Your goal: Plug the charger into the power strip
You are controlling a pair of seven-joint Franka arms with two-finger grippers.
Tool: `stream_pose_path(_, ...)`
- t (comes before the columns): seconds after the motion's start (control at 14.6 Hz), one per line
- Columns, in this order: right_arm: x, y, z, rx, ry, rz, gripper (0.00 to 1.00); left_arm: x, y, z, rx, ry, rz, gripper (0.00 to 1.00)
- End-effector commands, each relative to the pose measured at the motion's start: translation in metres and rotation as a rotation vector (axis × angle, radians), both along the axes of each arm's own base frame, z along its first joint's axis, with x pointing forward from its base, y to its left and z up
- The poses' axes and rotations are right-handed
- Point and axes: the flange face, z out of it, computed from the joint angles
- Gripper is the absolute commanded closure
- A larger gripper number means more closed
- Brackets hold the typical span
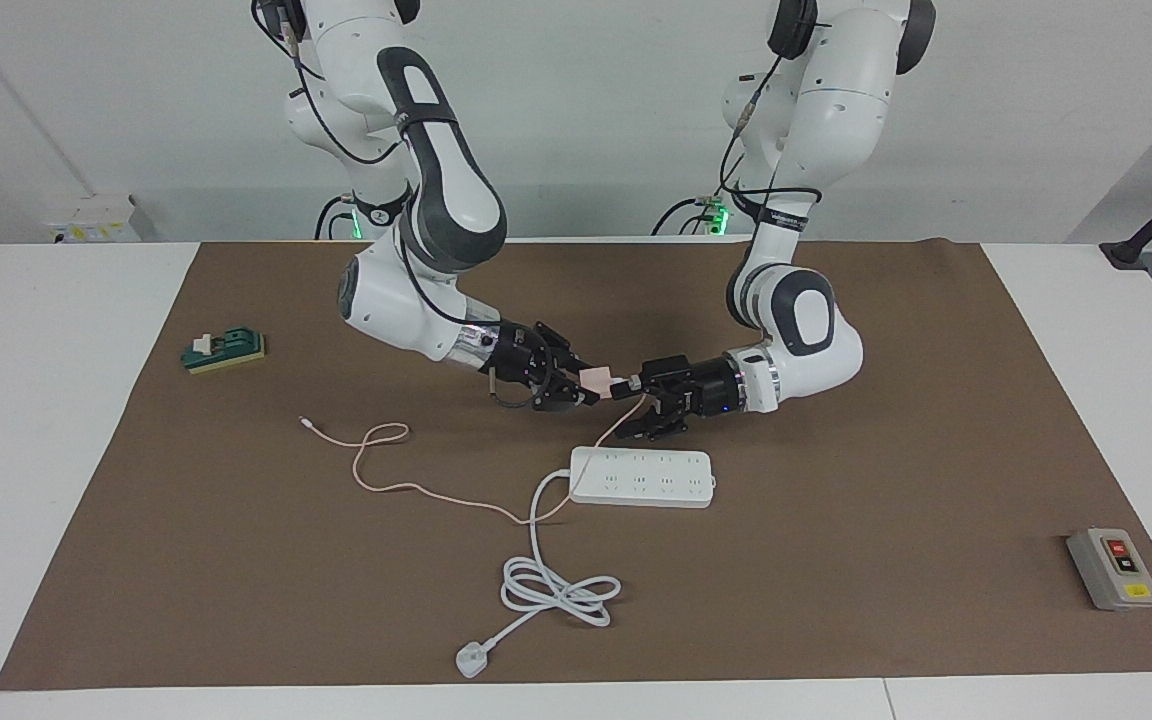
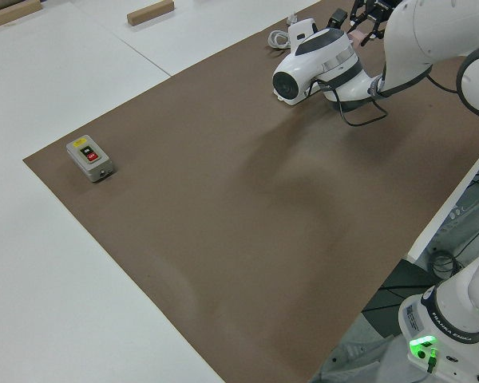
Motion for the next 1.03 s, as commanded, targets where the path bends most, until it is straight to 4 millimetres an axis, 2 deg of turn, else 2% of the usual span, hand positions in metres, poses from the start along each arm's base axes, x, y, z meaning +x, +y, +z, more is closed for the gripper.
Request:
stream_pose_path(0.0, 0.002, -0.005, 0.006, -0.009, -0.006, 0.018, 1.0, -0.025, 0.008, 0.014, 0.04, -0.017, 0.035, 0.0)
stream_pose_path(0.21, 0.002, -0.005, 0.006, -0.01, -0.006, 0.019, 1.0, -0.041, 0.003, 0.019, 0.049, -0.009, 0.021, 0.0)
stream_pose_path(0.41, 0.002, -0.005, 0.006, -0.01, -0.007, 0.02, 1.0, -0.044, 0.003, 0.019, 0.067, -0.011, 0.031, 0.0)
stream_pose_path(0.68, 0.002, -0.005, 0.006, -0.01, -0.007, 0.02, 1.0, -0.051, -0.011, 0.017, 0.114, -0.016, 0.038, 0.0)
stream_pose_path(0.96, 0.002, -0.005, 0.005, -0.011, -0.006, 0.02, 1.0, -0.049, -0.012, 0.018, 0.116, -0.017, 0.038, 0.0)
